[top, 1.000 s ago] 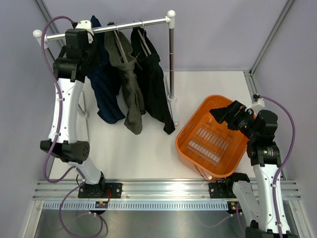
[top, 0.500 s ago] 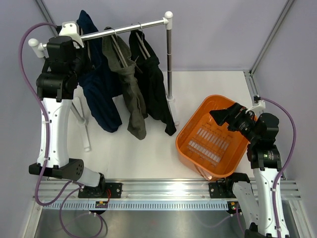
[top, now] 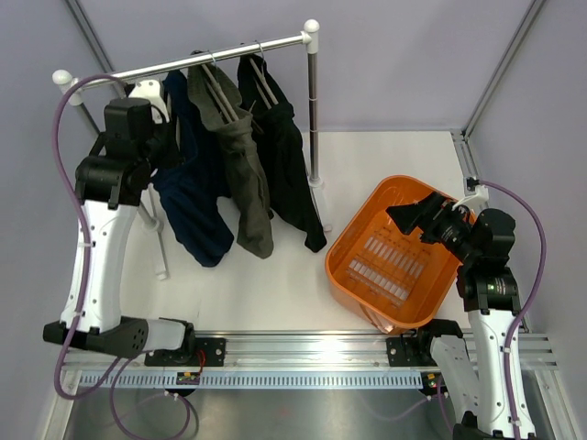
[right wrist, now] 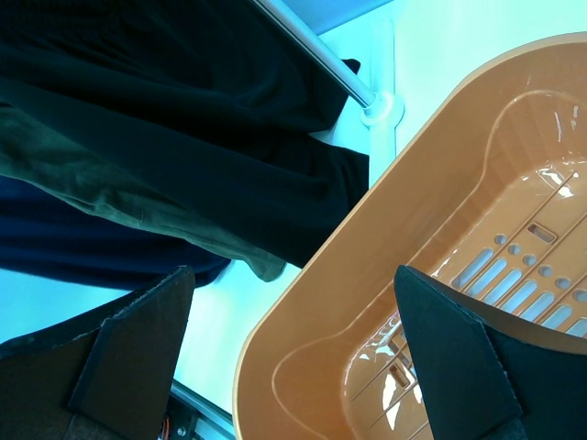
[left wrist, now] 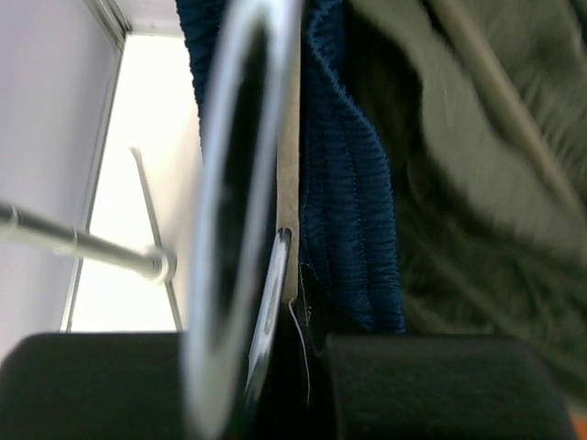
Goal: Remove the shorts from the hanger
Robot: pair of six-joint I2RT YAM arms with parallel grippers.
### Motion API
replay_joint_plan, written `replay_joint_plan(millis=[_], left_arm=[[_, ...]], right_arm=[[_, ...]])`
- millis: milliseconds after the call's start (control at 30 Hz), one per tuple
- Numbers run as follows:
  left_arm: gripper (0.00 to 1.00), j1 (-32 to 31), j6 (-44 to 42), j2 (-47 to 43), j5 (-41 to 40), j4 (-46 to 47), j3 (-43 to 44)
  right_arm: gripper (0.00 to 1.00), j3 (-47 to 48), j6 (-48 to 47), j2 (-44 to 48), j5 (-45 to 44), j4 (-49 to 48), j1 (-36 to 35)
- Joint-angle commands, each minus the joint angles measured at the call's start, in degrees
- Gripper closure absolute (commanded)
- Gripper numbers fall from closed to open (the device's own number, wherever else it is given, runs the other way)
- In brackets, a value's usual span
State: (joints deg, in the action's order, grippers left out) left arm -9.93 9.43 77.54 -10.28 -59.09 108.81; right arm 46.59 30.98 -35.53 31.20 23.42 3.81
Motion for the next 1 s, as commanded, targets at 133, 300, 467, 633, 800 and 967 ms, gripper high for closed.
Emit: replay_joint_plan(millis=[133, 300, 467, 633, 800, 967], left_arm=[[1.00, -3.6, 1.6, -12.1, -2.6, 6.0, -9.3], [1.00, -6.1, 2.7, -15.8, -4.6, 5.6, -18.3], [1.00, -12.3, 5.0, -19.4, -5.9, 6.5, -28.4], [1.00, -21.4, 5.2, -22.1, -1.1, 6.1, -36.6], [1.00, -30.7, 5.0, -23.2, 2.6, 3.0, -38.2], [1.00, -42.4, 5.7, -23.0, 5.5, 2.1, -38.7]], right_arm=[[0.01, -0.4, -2.7, 0.4, 2.5, -0.6, 0.3], [0.01, -0.5, -3.3, -0.5, 3.8, -0.8, 0.2], [0.03, 0.6, -4.7, -2.3, 4.6, -0.5, -2.1], [0.05, 3.2, -6.7, -4.3, 2.6, 1.7, -8.3], [0.06, 5.7, -7.2, -5.4, -2.4, 3.1, -17.1], [0.08, 8.2, -6.9, -7.4, -6.9, 3.9, -26.7]])
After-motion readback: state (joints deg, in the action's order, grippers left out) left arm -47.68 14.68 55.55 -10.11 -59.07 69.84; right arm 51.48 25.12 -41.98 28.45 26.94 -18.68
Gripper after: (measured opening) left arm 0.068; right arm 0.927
